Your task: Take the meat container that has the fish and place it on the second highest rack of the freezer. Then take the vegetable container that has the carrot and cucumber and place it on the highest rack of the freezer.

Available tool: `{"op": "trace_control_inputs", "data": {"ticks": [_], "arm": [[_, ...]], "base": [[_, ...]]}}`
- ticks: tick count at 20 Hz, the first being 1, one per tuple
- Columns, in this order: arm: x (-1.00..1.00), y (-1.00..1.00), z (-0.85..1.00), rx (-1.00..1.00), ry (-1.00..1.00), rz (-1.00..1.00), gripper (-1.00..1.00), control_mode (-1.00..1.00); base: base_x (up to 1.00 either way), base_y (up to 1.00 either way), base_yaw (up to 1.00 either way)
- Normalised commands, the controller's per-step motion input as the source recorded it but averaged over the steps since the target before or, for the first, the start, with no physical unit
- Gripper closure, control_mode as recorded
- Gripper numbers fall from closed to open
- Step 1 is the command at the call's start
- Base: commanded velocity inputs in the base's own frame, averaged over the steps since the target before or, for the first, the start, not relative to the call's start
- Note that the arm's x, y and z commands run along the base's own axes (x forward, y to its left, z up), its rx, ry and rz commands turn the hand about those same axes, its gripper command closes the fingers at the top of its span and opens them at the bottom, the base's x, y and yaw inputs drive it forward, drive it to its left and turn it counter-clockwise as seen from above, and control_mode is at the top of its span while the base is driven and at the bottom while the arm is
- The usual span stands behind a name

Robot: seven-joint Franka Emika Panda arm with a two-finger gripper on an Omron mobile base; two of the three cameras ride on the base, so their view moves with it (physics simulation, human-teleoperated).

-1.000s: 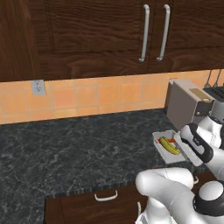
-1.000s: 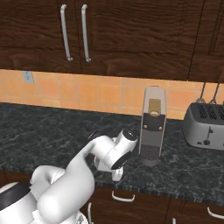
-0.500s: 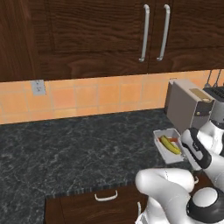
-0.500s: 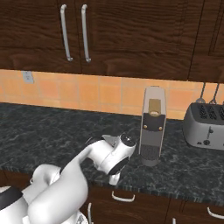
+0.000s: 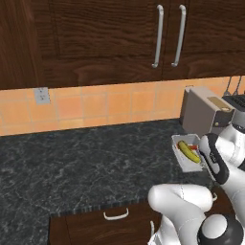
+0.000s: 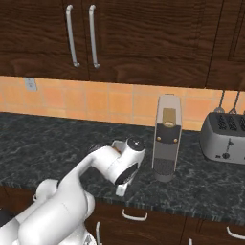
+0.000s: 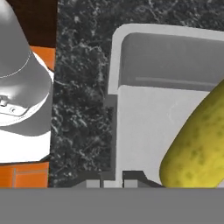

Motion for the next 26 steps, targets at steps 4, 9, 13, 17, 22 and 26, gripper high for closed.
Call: {"op": "trace_control_inputs", "data": {"ticks": [4, 9, 13, 17, 22, 26], "arm": [[-0.12, 0.30, 0.98, -0.07, 0.00, -0.01, 1.00, -1.00], [-0.64, 0.48, 1.00, -0.18, 0.00, 0.03, 1.00, -1.00], [-0.96, 0.83, 0.72, -0.13, -0.08, -0.08, 1.00, -1.00], [-0.52, 0.57, 0.78, -0.07, -0.01, -0.01, 1.00, -1.00], [-0.09, 0.06, 0.06, -0.05, 0.00, -0.02, 1.00, -1.00], [0.00, 0.00, 0.00, 0.00, 0.00, 0.00, 1.00, -1.00]], "base": [[0.00, 0.00, 0.00], [0.00, 0.00, 0.00], [0.00, 0.00, 0.00], [0.00, 0.00, 0.00], [0.00, 0.00, 0.00], [0.00, 0.00, 0.00]]}}
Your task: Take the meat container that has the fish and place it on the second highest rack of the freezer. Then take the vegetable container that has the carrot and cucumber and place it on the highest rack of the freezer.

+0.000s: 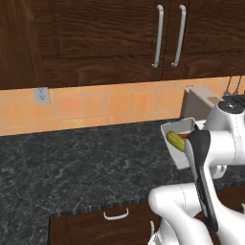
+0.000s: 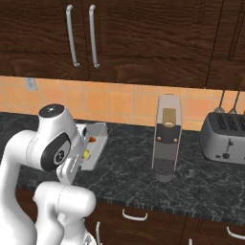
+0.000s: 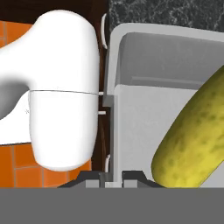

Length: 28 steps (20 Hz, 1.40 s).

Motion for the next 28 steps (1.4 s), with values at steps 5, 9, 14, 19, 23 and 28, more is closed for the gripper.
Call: {"op": "trace_control_inputs", "data": {"ticks": [5, 9, 14, 19, 23, 28], "arm": [[-0.03, 0.00, 0.00, 0.00, 0.00, 0.00, 1.00, 1.00], [0.00, 0.00, 0.00, 0.00, 0.00, 0.00, 1.00, 1.00], [0.00, 0.00, 0.00, 0.00, 0.00, 0.00, 1.00, 1.00], [0.00, 0.00, 0.00, 0.00, 0.00, 0.00, 1.00, 1.00], [0.00, 0.00, 0.00, 0.00, 0.00, 0.00, 1.00, 1.00], [0.00, 0.00, 0.00, 0.00, 0.00, 0.00, 1.00, 1.00]], "base": [[-0.39, -0.17, -0.06], [-0.36, -0.08, -0.62], [0.04, -0.67, -0.71], [0.04, -0.80, -0.78], [0.00, -0.72, -0.82], [0.00, -0.74, -0.81]]}}
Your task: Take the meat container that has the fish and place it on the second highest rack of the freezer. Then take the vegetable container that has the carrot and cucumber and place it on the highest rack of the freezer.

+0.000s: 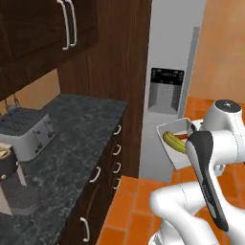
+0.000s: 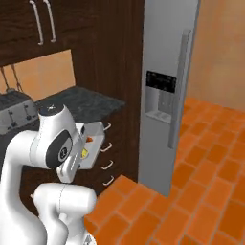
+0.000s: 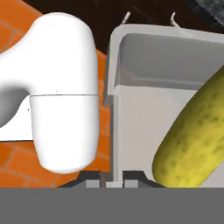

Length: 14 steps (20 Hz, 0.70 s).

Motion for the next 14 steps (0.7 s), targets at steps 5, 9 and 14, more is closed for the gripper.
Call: {"op": "trace_control_inputs", "data": {"ticks": [5, 9, 14], "arm": [[0.00, 0.00, 0.00, 0.00, 0.00, 0.00, 1.00, 1.00], [0.00, 0.00, 0.00, 0.00, 0.00, 0.00, 1.00, 1.00], [0.00, 0.00, 0.00, 0.00, 0.00, 0.00, 1.00, 1.00]], "base": [[0.00, -0.83, -0.80], [0.24, -0.42, -0.74], [0.78, 0.09, -0.32]]}}
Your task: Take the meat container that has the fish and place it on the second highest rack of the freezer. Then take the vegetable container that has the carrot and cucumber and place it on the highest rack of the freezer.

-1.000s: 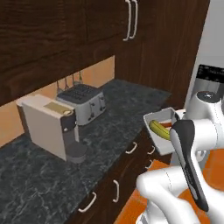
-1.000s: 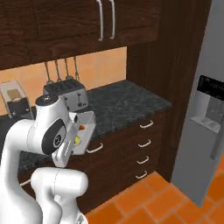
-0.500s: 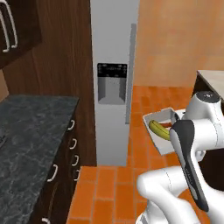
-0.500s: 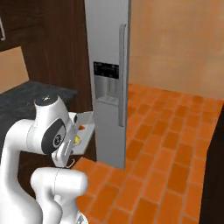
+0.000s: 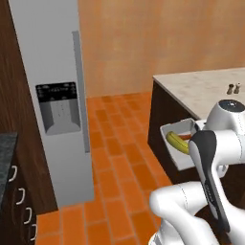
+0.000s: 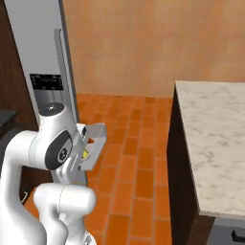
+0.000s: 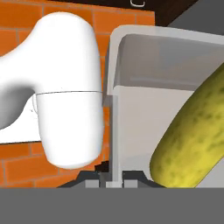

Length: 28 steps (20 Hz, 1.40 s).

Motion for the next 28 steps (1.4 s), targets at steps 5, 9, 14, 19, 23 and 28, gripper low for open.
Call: {"op": "trace_control_inputs", "data": {"ticks": [5, 9, 14, 19, 23, 28], "arm": [[0.00, 0.00, 0.00, 0.00, 0.00, 0.00, 1.00, 1.00], [0.00, 0.00, 0.00, 0.00, 0.00, 0.00, 1.00, 1.00], [0.00, 0.00, 0.00, 0.00, 0.00, 0.00, 1.00, 1.00], [0.00, 0.00, 0.00, 0.00, 0.00, 0.00, 1.00, 1.00], [0.00, 0.00, 0.00, 0.00, 0.00, 0.00, 1.00, 1.00], [0.00, 0.00, 0.00, 0.00, 0.00, 0.00, 1.00, 1.00]], "base": [[0.97, 0.00, -0.03], [1.00, 0.00, 0.00], [1.00, -0.27, 0.01], [1.00, -0.85, 0.20], [1.00, -0.30, 0.20], [1.00, 0.00, 0.14]]}}
